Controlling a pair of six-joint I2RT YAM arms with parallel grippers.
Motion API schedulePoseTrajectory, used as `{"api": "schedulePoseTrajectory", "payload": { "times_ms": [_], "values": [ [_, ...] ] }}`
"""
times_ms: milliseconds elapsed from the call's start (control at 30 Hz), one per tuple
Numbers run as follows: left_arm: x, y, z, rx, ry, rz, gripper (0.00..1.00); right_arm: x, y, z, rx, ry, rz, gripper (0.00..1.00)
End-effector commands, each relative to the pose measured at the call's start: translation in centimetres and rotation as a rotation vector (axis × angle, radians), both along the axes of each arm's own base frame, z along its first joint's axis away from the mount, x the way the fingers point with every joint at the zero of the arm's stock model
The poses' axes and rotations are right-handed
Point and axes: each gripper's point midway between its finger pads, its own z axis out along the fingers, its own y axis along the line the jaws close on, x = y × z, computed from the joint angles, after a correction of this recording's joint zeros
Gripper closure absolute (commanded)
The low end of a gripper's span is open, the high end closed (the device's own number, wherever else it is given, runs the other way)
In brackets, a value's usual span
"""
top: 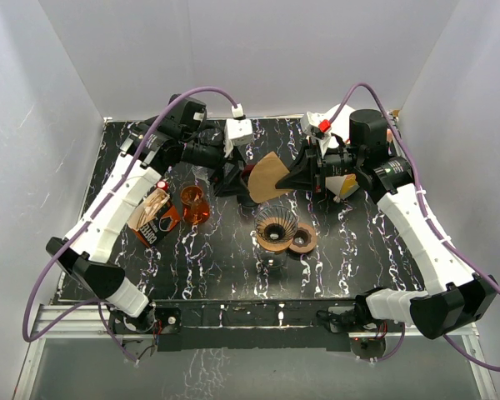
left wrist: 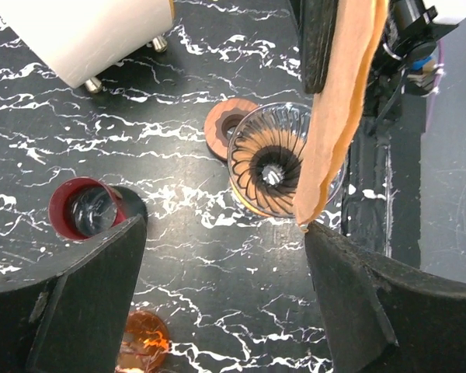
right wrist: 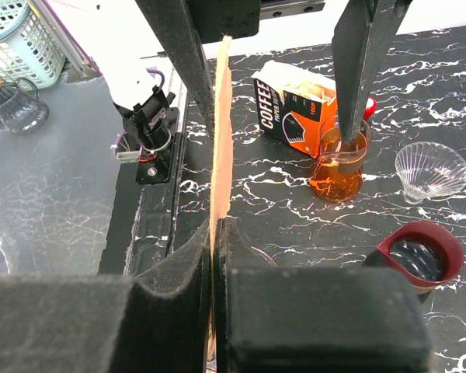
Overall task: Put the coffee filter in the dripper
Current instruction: Place the coffee filter in the coffee dripper.
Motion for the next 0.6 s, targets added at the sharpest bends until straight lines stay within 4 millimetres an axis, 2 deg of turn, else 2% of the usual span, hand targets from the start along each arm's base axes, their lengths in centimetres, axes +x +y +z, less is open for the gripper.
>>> {"api": "schedulePoseTrajectory", "payload": {
  "times_ms": [0,100,200,333,567],
  "values": [
    [-0.7,1.3,1.5,0.019,-0.107,-0.007,0.17,0.0,0.0,0.8,0.009,-0.046,-0.005,1.00],
    [-0.7,2.3,1.3,0.062,-0.140,0.008,0.14,-0.1,0.0,0.7,0.010,-0.043,0.002,1.00],
    [0.2,2.7,0.9,0.089,-0.159,0.044,0.13,-0.4,0.0,0.8,0.016,-0.041,0.018,1.00],
    [0.9,1.7,1.0,0.058,-0.137,0.051,0.14,-0.5,0.0,0.9,0.017,-0.037,0.023,1.00],
    [-0.1,0.2,1.6,-0.011,-0.057,-0.003,0.15,-0.3,0.0,0.7,0.011,-0.035,0.010,1.00]
  ]
}}
